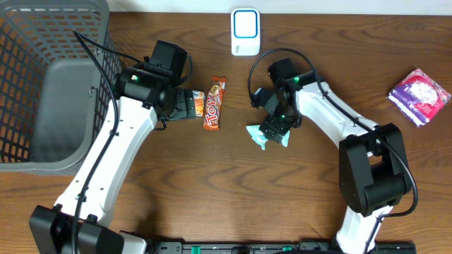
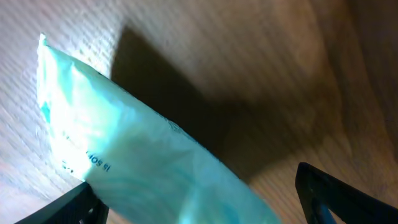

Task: Scan the item barcode
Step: 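Reach the right gripper down and grasp the teal wipes pack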

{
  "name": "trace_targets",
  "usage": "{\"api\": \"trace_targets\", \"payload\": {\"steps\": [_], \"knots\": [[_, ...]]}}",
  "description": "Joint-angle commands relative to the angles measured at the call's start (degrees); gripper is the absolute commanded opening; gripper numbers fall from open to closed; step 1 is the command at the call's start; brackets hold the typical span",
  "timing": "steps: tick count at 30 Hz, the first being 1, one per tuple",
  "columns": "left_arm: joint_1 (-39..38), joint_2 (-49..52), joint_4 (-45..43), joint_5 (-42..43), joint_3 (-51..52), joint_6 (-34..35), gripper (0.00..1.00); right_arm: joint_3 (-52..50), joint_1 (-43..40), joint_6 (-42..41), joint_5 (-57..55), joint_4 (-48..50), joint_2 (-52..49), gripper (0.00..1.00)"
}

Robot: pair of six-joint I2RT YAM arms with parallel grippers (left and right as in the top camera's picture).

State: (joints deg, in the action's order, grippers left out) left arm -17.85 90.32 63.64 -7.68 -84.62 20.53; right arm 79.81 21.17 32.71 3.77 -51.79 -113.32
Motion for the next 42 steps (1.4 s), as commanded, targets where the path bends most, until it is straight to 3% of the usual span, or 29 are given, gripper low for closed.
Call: {"api": "trace_targets", "payload": {"steps": [1, 6, 9, 11, 15, 21, 26, 37, 42], "knots": [[0.2, 0.3, 0.2, -0.5, 0.0, -0.4, 0.98, -0.4, 0.2, 3.8, -1.8, -0.3, 0.8, 0.88], [0.2, 0.3, 0.2, -0.5, 0.0, -0.4, 0.98, -0.4, 0.2, 2.5, -2.2, 2.5, 0.8, 0.84], [0.2, 0.3, 0.2, -0.5, 0.0, -0.4, 0.98, -0.4, 0.2, -7.9, -3.7, 8.2, 0.8, 0.79], [0.2, 0.3, 0.2, -0.5, 0.0, -0.4, 0.98, 0.0, 0.0, -15.4, -5.3, 10.7, 0.8, 0.81], [0.2, 0.3, 0.2, -0.5, 0.0, -0.4, 0.98, 2.7, -0.1, -17.0, -11.0, 9.7, 2.2, 0.78], [0.2, 0.3, 0.2, -0.5, 0.0, -0.4, 0.98, 3.8, 0.7, -1.1, -8.6, 5.0, 5.2, 0.89], [0.2, 0.3, 0.2, -0.5, 0.0, -0.4, 0.98, 3.5, 0.6, 6.5, -1.3, 1.1, 4.3, 0.86], [0.2, 0.3, 0.2, -0.5, 0.0, -0.4, 0.98, -1.6, 0.5, 9.4, 0.4, 5.2, 3.4, 0.75], [0.2, 0.3, 0.2, -0.5, 0.0, -0.4, 0.98, -6.1, 0.1, 9.4, 0.4, 11.0, 3.4, 0.74]]}}
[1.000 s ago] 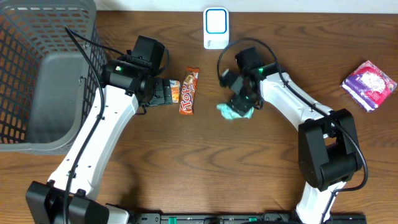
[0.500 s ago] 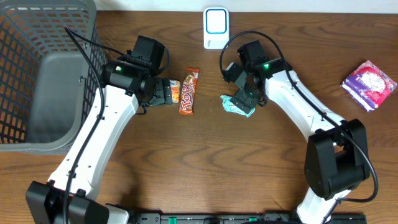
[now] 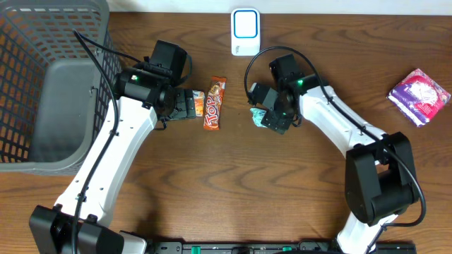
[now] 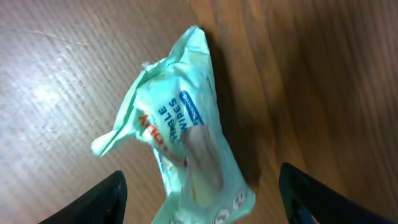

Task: Scan the item barcode
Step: 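Reach the right gripper down and grasp the teal wipes pack, then hold the teal wipes pack up to the white scanner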

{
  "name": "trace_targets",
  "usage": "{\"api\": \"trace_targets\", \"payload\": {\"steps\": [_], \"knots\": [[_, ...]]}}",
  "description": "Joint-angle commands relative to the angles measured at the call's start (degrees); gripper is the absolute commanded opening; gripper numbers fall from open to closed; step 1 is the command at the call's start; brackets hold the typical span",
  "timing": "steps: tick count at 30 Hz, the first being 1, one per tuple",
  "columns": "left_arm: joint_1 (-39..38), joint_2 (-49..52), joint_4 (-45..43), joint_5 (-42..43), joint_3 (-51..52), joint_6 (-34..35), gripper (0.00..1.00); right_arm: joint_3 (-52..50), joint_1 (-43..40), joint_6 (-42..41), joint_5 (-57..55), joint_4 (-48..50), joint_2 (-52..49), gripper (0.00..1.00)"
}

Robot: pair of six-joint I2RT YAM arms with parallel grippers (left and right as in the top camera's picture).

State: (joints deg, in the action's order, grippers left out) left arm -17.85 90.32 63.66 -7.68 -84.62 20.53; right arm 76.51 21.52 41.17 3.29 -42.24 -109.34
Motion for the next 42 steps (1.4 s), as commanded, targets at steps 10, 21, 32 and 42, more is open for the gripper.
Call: {"api": "trace_targets", "payload": {"steps": [10, 21, 32, 42], "knots": [[0.2, 0.3, 0.2, -0.5, 0.0, -0.4, 0.98, -6.7, -0.3, -7.7, -1.6, 10.4, -0.5, 0.20], [0.2, 0.3, 0.2, -0.5, 0.0, -0.4, 0.98, 0.9, -0.4, -35.6, -5.9, 29.8, -0.4, 0.01], [0.2, 0.3, 0.2, -0.5, 0.0, -0.4, 0.98, 1.1, -0.4, -49.0, -5.2, 60.3, -1.9, 0.01], [0.2, 0.3, 0.2, -0.5, 0.0, -0.4, 0.98, 13.2, -1.1, -59.0, -6.7, 65.6, -15.1, 0.01]]}}
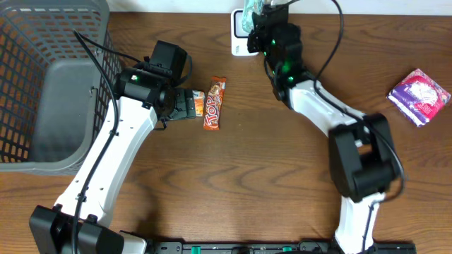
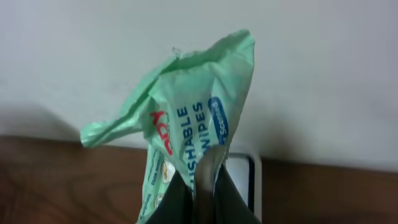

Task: Scan the item barcode
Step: 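Hold the teal wipes pack up to the white scanner, then place the teal wipes pack at the right edge of the table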

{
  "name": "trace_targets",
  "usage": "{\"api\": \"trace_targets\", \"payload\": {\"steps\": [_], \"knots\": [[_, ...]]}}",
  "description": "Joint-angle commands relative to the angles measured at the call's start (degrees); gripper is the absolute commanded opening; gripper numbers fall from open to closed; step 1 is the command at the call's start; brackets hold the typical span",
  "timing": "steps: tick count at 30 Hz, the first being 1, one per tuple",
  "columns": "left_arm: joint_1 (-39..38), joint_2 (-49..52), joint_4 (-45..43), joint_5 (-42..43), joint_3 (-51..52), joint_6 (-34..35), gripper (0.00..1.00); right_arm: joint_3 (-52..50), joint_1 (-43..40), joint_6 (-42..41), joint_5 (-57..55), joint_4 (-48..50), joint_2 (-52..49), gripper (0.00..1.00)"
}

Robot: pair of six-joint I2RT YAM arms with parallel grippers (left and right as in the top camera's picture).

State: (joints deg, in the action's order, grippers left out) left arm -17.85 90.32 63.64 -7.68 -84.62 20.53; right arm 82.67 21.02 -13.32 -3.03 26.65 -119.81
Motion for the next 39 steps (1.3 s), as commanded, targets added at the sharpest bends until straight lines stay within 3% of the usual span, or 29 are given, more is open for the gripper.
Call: {"api": "trace_targets", "payload": {"steps": [1, 6, 10, 17, 21, 25, 32, 39], "knots": [[0.2, 0.3, 0.2, -0.5, 0.0, -0.4, 0.98, 10.2, -0.6, -4.4, 0.0, -6.0, -6.2, 0.01], [0.2, 0.3, 0.2, -0.5, 0.0, -0.4, 0.98, 28.6, -0.6, -2.9, 0.2, -23.3, -14.1, 0.01], [0.2, 0.3, 0.2, -0.5, 0.0, -0.4, 0.98, 36.1, -0.6, -1.2, 0.1, -30.2, -17.0, 0.01], [0.2, 0.3, 0.2, -0.5, 0.0, -0.4, 0.98, 36.6, -1.9, -1.5, -1.8, -34.3, -16.3, 0.01], [0.2, 0.3, 0.2, -0.5, 0.0, -0.4, 0.98, 36.6, -5.5, -7.6, -12.5, -44.7, -14.0, 0.01], [0.2, 0.3, 0.2, -0.5, 0.0, -0.4, 0.98, 36.6, -10.9, -8.0, -18.4, -55.9, -12.7, 0.01], [0.2, 0.3, 0.2, -0.5, 0.0, -0.4, 0.98, 36.3, -21.8, 0.9, -18.5, -73.3, -12.7, 0.01], [0.2, 0.3, 0.2, -0.5, 0.0, -0.4, 0.98, 35.1, -31.9, 5.9, -13.9, -80.1, -12.9, 0.01]]}}
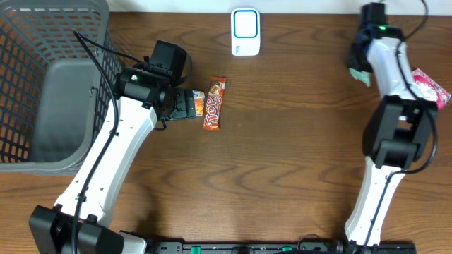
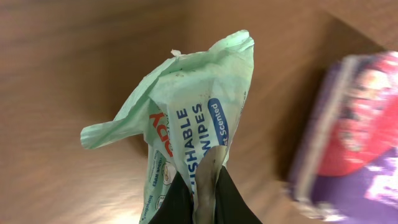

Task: Scan the item barcode
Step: 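Place the teal wipes pack at the right edge of the table, then reach the right gripper left and grasp the red TOP bar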

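Observation:
My right gripper (image 2: pixel 202 193) is shut on a crumpled green pack of flushable wipes (image 2: pixel 186 118), pinching its lower end. In the overhead view that gripper (image 1: pixel 359 68) is at the far right back of the table, the green pack (image 1: pixel 362 77) showing just below it. The white barcode scanner (image 1: pixel 245 32) stands at the back middle, well to the left of the pack. My left gripper (image 1: pixel 189 104) lies left of centre, next to a small orange item (image 1: pixel 199 104) and a Toy candy bar (image 1: pixel 215 104). Its jaws are too small to read.
A purple and pink pack (image 1: pixel 431 88) lies at the right edge, close beside the held wipes, and it fills the right of the wrist view (image 2: pixel 354 137). A grey wire basket (image 1: pixel 49 92) occupies the left end of the wooden table (image 1: pixel 247 176).
My right gripper, still shut on the wipes pack, was in front of the scanner at the back middle. It is now at the far right beside the purple pack. The left arm has not moved.
The wipes pack lay mid-table with my right gripper open around it, and the gripper was still open over it a moment later. Then the gripper was shut on the pack, holding it up at the scanner. Now the pack is held at the far right.

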{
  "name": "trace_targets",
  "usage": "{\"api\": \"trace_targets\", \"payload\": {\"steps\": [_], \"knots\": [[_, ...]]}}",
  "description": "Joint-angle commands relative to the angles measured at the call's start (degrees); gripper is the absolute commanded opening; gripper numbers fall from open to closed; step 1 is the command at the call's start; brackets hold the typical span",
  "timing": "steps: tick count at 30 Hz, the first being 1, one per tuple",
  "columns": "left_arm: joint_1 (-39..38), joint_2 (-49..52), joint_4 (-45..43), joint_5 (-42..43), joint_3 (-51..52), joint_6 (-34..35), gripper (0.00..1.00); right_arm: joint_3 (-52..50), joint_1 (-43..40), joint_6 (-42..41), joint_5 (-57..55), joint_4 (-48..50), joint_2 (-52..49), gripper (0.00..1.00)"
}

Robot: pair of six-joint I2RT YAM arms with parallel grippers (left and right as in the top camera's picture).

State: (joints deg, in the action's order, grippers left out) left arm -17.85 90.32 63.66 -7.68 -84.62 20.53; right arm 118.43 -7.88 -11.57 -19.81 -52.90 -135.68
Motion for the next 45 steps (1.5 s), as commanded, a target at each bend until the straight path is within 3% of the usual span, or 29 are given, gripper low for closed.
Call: {"api": "trace_targets", "payload": {"steps": [1, 5, 13, 17, 20, 23, 25, 27, 36, 41, 45], "knots": [[0.2, 0.3, 0.2, -0.5, 0.0, -0.4, 0.98, -1.5, -4.4, 5.2, 5.3, -0.2, 3.0, 0.01], [0.2, 0.3, 0.2, -0.5, 0.0, -0.4, 0.98, -6.1, -9.2, 10.5, 13.5, 3.7, 3.0, 0.01], [0.2, 0.3, 0.2, -0.5, 0.0, -0.4, 0.98, -10.3, -16.9, 11.3, 5.8, 6.4, 3.0, 0.01], [0.2, 0.3, 0.2, -0.5, 0.0, -0.4, 0.98, -9.0, -20.3, 11.2, 5.0, 5.6, 4.3, 0.06], [0.2, 0.3, 0.2, -0.5, 0.0, -0.4, 0.98, -8.2, -21.5, 11.2, 6.5, 5.9, 7.7, 0.24], [0.2, 0.3, 0.2, -0.5, 0.0, -0.4, 0.98, -8.2, -21.0, 8.2, 6.6, 6.7, 11.9, 0.72], [0.2, 0.3, 0.2, -0.5, 0.0, -0.4, 0.98, -8.2, -20.1, 6.4, 8.7, 6.7, 14.3, 0.80], [0.2, 0.3, 0.2, -0.5, 0.0, -0.4, 0.98, -8.2, -19.1, 4.9, 13.8, 6.3, 16.5, 0.99], [0.2, 0.3, 0.2, -0.5, 0.0, -0.4, 0.98, -8.5, -10.9, 3.4, 58.9, 1.1, 19.1, 0.97], [0.2, 0.3, 0.2, -0.5, 0.0, -0.4, 0.98, -8.7, -1.2, 3.5, 62.3, -0.7, 16.2, 0.98], [0.2, 0.3, 0.2, -0.5, 0.0, -0.4, 0.98, -8.7, 8.5, 3.2, 58.9, -0.8, 12.8, 0.91]]}}
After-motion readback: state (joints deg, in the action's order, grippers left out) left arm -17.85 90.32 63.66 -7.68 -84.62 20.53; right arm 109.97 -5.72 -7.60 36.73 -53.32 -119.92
